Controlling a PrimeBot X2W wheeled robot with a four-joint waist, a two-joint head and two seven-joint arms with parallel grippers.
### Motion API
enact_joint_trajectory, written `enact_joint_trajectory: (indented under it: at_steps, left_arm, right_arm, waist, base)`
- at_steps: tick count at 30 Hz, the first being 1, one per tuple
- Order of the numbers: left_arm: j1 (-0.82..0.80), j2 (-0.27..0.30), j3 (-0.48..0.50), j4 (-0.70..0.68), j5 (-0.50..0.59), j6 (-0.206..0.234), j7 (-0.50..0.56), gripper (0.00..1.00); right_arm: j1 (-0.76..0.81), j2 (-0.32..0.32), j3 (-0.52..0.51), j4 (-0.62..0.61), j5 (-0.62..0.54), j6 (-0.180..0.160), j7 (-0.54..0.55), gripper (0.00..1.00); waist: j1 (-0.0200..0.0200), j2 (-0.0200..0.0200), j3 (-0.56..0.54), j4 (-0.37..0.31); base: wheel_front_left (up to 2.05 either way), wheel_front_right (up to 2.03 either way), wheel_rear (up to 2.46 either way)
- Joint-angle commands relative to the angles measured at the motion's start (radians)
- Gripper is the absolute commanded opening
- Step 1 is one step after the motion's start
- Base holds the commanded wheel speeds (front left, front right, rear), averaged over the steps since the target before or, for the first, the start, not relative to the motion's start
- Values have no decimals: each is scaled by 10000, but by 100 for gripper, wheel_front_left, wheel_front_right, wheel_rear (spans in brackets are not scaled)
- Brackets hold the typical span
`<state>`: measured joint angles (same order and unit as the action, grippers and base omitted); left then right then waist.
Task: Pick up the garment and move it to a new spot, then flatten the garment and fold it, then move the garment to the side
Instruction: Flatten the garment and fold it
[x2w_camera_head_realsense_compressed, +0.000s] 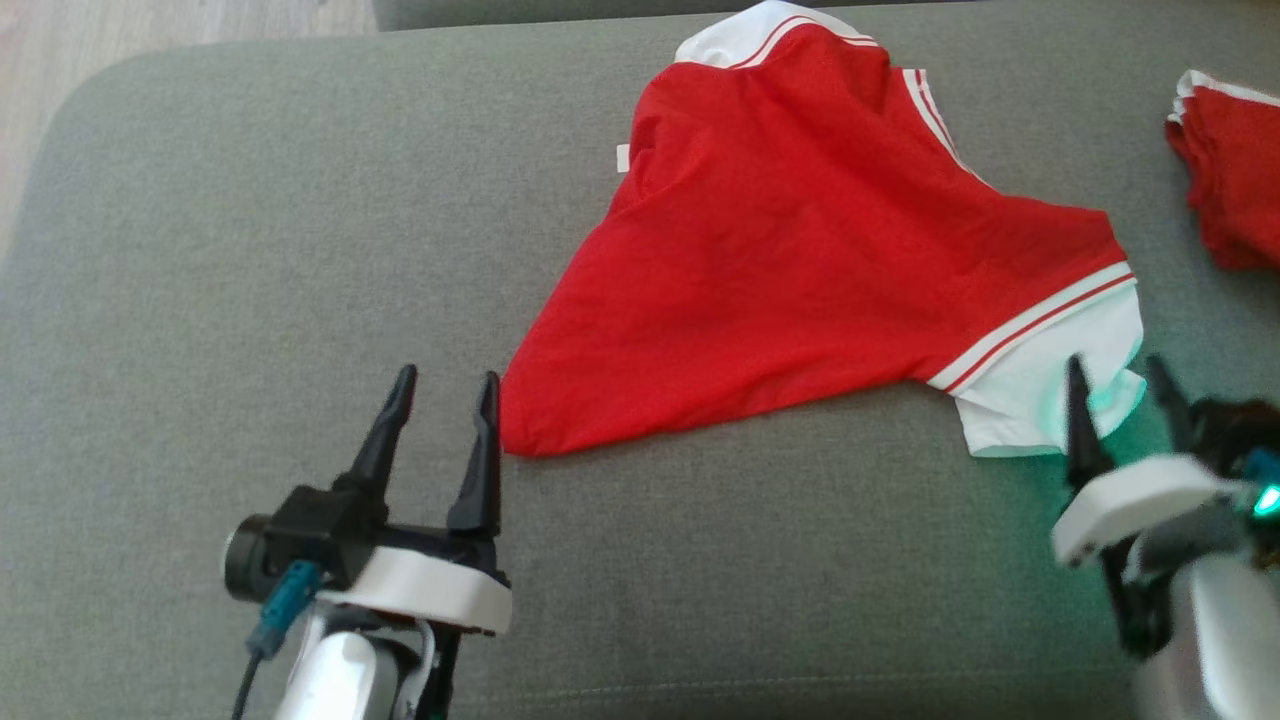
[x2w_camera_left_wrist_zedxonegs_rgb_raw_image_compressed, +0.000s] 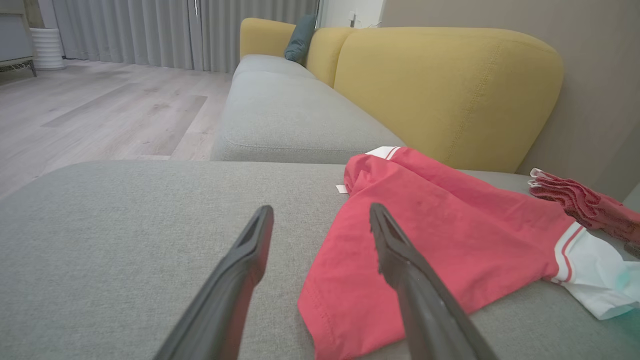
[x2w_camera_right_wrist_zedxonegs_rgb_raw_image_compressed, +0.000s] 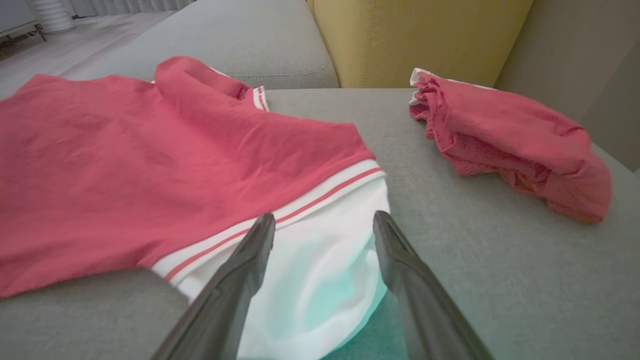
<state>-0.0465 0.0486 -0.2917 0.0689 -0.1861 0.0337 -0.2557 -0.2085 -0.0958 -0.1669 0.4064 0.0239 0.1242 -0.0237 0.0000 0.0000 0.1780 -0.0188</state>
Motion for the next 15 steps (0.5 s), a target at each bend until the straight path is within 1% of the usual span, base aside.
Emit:
enact_joint_trajectory:
  at_steps: [1,5,9,12,15]
  left_arm:
    - [-271,16,434,-319,78,-61,-61,100]
    - [-275,16,506,-322,95,-89,-61,100]
    - [-309,16,515,-318,123,-119,-61,100]
    - [-363,16,490,-302,137,-139,-61,100]
    - [-435,16,429,-278,144,-160,-61,100]
  right_arm:
    - [137,76,326,-603,42,65,-114,100]
    - [803,346,517,-1237,239,65,-91,100]
    - [869,427,-29,-1462,222,65,-158,100]
    - [608,445,-540,-1285,-1,65,-64,100]
    - [229,450,-1018,-787,-234,65,54,100]
  waist:
    - [0,0,-8,-33]
    - [0,0,26,-106]
    - [0,0,94,-151]
    - [0,0,152,-135]
    - [0,0,222,-45]
  base:
    - [0,0,0]
    - [0,0,0]
    - [0,0,0]
    - [0,0,0]
    - [0,0,0]
